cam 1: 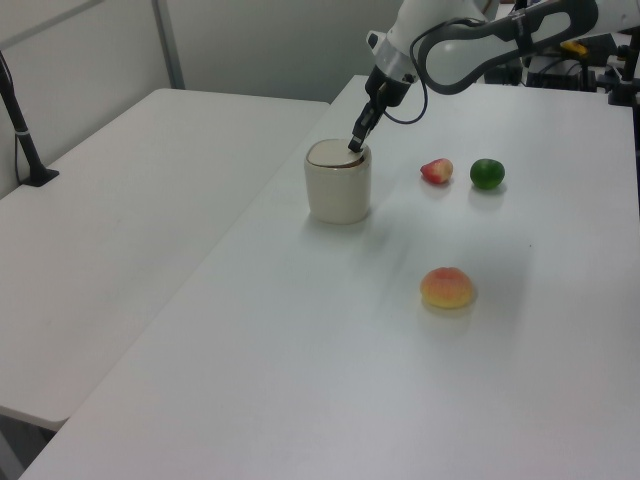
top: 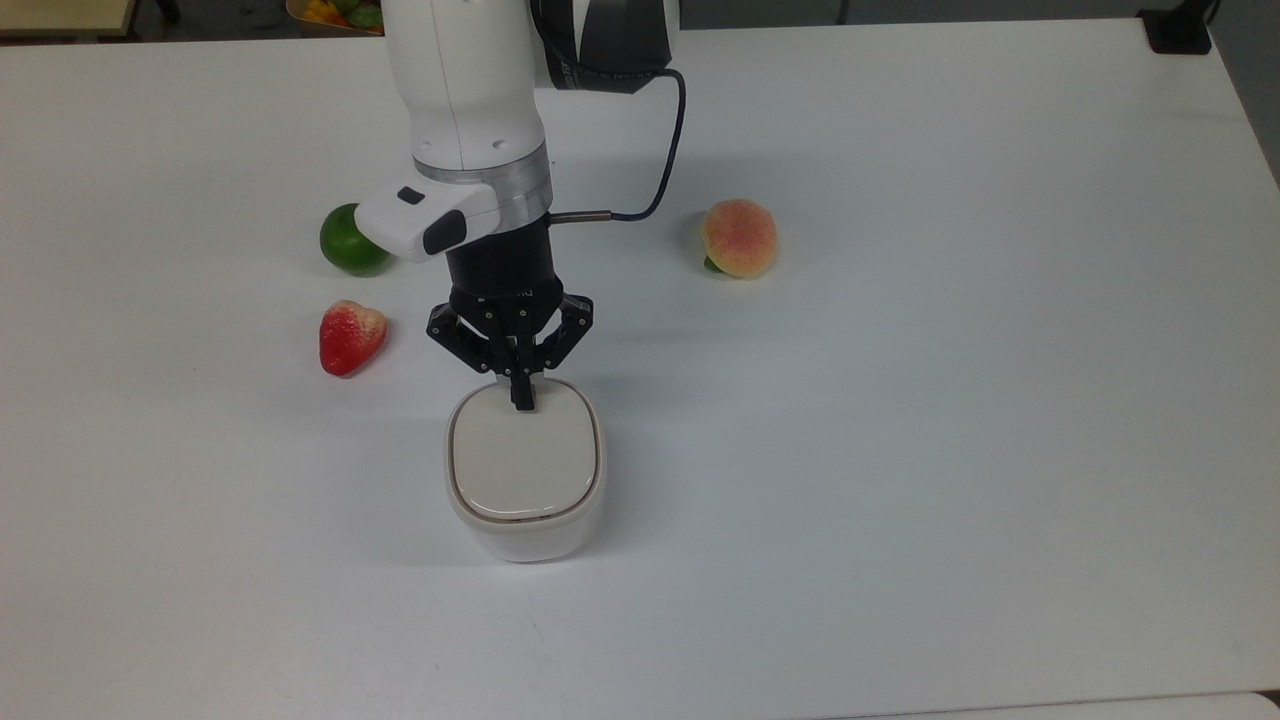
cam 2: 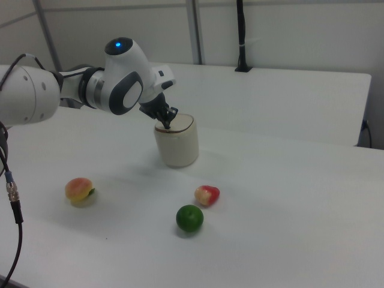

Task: Close garbage bin
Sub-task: 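Press the lid down onto the bin rim with the gripper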

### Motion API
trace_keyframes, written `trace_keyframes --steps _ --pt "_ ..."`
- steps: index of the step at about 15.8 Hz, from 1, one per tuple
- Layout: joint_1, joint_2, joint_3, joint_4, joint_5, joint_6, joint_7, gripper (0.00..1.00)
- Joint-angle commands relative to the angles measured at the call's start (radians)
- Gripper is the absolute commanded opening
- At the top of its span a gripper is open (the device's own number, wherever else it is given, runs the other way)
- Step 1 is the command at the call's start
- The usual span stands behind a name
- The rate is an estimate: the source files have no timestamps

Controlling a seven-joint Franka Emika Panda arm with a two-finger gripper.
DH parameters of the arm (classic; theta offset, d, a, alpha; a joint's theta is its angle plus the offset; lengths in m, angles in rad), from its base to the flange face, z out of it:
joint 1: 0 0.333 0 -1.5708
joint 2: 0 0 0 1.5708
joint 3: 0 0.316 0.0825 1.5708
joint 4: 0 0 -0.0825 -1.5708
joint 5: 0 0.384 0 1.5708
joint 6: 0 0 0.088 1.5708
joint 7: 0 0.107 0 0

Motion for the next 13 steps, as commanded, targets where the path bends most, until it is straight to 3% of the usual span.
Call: trace_keyframes --steps 1,13 --pt "-0.004 -0.031 0.008 -0.05 -0.008 -0.022 -0.038 0.0" --pt "-0.004 -0.017 0.008 -0.067 -0.021 -0.015 -0.039 0.0"
